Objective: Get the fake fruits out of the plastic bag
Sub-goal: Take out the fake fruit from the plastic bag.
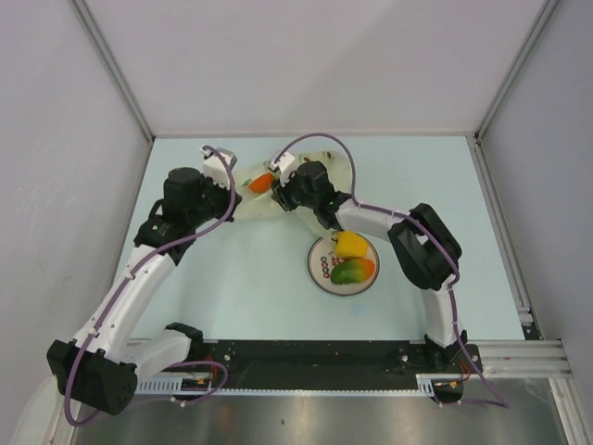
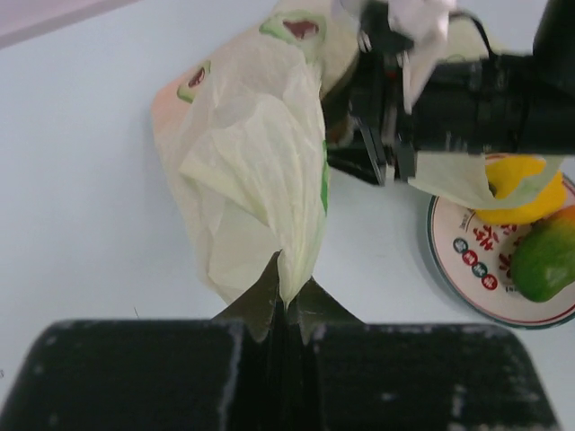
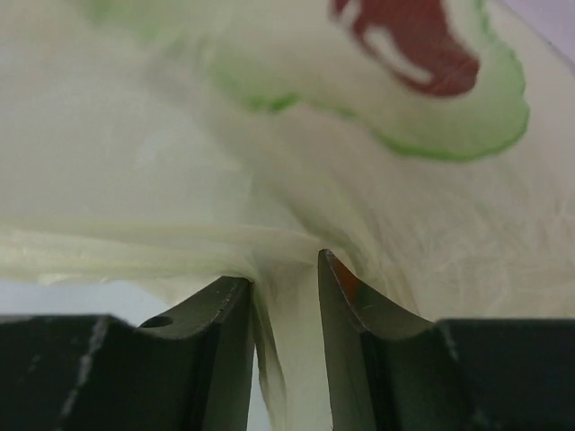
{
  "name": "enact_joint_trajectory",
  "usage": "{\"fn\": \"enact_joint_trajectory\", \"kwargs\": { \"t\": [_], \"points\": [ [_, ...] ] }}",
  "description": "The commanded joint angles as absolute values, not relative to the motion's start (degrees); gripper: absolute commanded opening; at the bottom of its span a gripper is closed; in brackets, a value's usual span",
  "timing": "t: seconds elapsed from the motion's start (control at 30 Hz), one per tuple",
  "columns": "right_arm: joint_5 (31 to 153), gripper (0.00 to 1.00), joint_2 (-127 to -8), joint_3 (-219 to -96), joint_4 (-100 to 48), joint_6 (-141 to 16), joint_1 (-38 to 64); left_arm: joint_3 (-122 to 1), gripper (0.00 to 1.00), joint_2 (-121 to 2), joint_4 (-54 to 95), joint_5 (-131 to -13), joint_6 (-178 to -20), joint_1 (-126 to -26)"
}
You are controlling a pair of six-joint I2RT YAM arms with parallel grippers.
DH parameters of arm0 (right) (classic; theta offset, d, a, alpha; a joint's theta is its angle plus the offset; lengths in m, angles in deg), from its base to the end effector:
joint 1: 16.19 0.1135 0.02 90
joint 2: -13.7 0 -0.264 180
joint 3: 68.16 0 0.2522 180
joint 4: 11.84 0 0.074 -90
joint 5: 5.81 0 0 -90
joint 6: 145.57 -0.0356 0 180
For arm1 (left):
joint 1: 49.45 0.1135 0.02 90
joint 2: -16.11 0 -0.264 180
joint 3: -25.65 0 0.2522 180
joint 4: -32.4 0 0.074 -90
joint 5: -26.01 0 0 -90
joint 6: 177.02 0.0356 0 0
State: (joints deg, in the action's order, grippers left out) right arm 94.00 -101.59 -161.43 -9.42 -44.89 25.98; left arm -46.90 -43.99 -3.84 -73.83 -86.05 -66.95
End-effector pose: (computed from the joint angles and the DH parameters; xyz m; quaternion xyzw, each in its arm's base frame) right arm 0.3438 0.3196 0.2210 -0.4065 0.7072 0.2231 0.5338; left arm 0.2218 -0.0763 0.3527 0.1802 0.8162 -0.1493 0.5282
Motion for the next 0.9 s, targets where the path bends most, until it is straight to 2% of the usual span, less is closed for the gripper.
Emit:
{"fn": "enact_joint_trajectory", "kwargs": {
  "t": [0.0, 0.13, 0.23, 0.27, 0.43, 0.53, 0.57, 0.63, 0.7, 0.87],
  "points": [
    [93.93, 0.36, -103.64, -170.68, -9.51, -52.05, 26.96, -43.23, 0.0, -41.47, -5.79, -72.35, -81.84, -67.38],
    [103.86, 0.34, -101.8, -168.42, -17.22, -48.99, 27.84, -40.68, 0.0, -40.23, -3.87, -68.83, -82.97, -67.73],
    [108.62, 0.26, -97.76, -160.28, -19.97, -41.81, 29.68, -39.97, 0.0, -40.58, -2.2, -65.23, -85.26, -67.82],
    [109.32, 0.2, -95.49, -157.62, -20.5, -38.55, 30.38, -39.97, 0.0, -40.93, -1.84, -64.61, -85.87, -67.82],
    [114.85, 0.16, -92.83, -153.2, -24.63, -35.37, 30.21, -40.58, 0.0, -41.9, -0.87, -64.68, -89.3, -67.65],
    [117.15, 0.34, -90.64, -153.29, -24.03, -32.19, 28.64, -41.72, 0.0, -42.6, -1.22, -65.21, -90.36, -67.64],
    [116.89, 0.5, -89.85, -153.29, -22.8, -34.8, 28.2, -42.07, 0.0, -42.69, -1.31, -65.91, -90.36, -67.73],
    [115.32, 0.59, -87.82, -153.29, -17.29, -39.29, 26.71, -43.21, 0.0, -42.78, -1.75, -66.18, -90.45, -67.64],
    [113.3, 0.61, -87.03, -153.55, -11.58, -48.42, 26.17, -43.92, 0.0, -42.87, -2.1, -66.88, -90.54, -67.65],
    [111.35, 0.5, -89.04, -155.92, -6.01, -61.97, 25.2, -45.15, 0.01, -43.74, -1.23, -68.39, -87.11, -67.73]
  ]
}}
